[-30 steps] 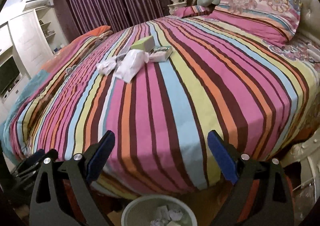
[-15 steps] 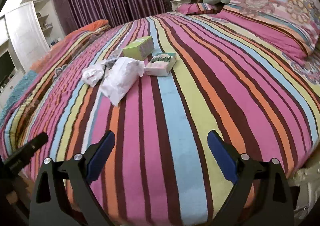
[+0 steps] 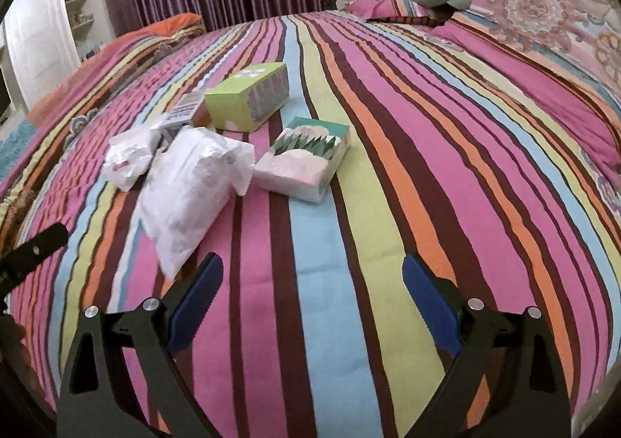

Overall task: Collect trash
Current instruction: 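Grasp the white toilet-seat-cover packet with the left tool while the right tool approaches the green-and-pink box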

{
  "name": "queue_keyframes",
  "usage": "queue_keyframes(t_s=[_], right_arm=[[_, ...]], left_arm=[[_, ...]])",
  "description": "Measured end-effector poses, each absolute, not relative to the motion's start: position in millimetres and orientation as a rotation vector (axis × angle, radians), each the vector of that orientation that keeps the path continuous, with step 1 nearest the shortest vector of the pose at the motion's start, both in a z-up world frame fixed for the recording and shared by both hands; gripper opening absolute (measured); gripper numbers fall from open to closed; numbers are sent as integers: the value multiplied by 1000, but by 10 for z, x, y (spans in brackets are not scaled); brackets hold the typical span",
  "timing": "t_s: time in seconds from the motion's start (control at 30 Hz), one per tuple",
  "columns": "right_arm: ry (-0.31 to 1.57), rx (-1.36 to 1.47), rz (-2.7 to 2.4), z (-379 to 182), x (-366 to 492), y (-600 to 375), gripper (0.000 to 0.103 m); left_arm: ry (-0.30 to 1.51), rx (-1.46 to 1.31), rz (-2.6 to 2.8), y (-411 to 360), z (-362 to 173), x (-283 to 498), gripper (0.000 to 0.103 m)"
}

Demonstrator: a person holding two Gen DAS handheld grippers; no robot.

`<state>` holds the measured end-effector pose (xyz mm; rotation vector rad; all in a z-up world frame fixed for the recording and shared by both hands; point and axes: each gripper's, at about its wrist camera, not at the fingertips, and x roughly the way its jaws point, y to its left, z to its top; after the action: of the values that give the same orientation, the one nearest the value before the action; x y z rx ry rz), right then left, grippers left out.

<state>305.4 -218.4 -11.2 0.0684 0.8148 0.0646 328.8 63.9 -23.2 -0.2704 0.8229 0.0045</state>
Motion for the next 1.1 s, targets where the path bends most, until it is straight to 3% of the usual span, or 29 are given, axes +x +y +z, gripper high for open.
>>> queue_keyframes(t_s=[0.47,1.1], right_arm=[[827,49,44,-160,3608,-2049,89],[851,59,-10,-195,4100,-2011,89]], left_arm=[[859,-374,34,704,-272,4131,86],[919,-306,89,527,-437,4696,86]])
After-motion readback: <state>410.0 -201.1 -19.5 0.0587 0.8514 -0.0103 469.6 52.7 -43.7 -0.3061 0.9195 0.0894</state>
